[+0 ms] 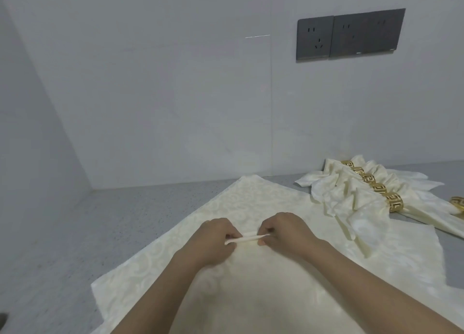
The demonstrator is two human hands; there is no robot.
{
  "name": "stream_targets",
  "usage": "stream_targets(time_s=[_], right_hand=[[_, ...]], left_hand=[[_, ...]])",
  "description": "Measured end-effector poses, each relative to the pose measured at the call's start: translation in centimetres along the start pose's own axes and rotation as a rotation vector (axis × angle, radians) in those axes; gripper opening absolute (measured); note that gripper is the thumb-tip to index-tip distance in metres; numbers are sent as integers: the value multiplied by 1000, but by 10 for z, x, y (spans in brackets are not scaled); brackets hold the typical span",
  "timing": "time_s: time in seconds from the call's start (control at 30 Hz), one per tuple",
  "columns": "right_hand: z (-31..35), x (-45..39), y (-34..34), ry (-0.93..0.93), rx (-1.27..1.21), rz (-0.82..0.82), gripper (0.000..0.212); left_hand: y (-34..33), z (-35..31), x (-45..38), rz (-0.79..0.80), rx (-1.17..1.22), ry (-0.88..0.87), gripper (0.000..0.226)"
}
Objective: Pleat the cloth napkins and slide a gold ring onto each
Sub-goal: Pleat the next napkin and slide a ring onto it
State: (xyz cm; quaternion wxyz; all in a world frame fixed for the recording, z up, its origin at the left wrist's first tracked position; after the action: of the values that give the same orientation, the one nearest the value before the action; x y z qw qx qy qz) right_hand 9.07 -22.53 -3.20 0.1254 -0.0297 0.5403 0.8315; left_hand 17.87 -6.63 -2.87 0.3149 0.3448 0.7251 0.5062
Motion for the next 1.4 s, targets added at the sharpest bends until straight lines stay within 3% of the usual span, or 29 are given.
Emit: stream_targets(time_s=[0.17, 0.43, 0.6, 0.73, 0.87, 1.0, 1.13, 1.4], right_hand=[[-5, 16, -8, 51, -62, -111, 9], [-9, 19, -11, 44, -86, -197, 30], [-7, 16, -12, -29, -36, -176, 39], [-10, 10, -10, -86, -17, -86, 23], [-9, 3, -7, -177, 52, 36, 46], [-3, -4, -2, -184, 168, 41, 19], [4, 4, 2, -144, 135, -47, 27], [7, 32, 10, -67, -22, -114, 20]], left_hand=[[-7, -5, 14, -127, 71, 39, 10], [-12, -11, 17, -347, 148, 132, 29], [-15, -4, 12, -273, 144, 176, 20], [-14, 3, 10, -166, 222, 227, 21], [-12, 4, 9, -91, 311, 322, 33], [2, -7, 2, -21, 98, 273, 23], [8, -20, 5, -107, -20, 212, 24], [6, -27, 39, -237, 94, 220, 17]])
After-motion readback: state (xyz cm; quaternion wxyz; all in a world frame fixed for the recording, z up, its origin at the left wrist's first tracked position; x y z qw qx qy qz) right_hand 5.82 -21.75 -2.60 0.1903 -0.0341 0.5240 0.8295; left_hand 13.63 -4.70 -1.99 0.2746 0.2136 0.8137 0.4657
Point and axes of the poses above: each hand's wrist, its own x-axis away from the middle knuckle, its own y-axis out of the back of the hand, z = x × y, the point moved 3 cm from there along -x, towards the middle knuckle, and after that the axes turned 3 degrees about -x, right-handed, at the moved point
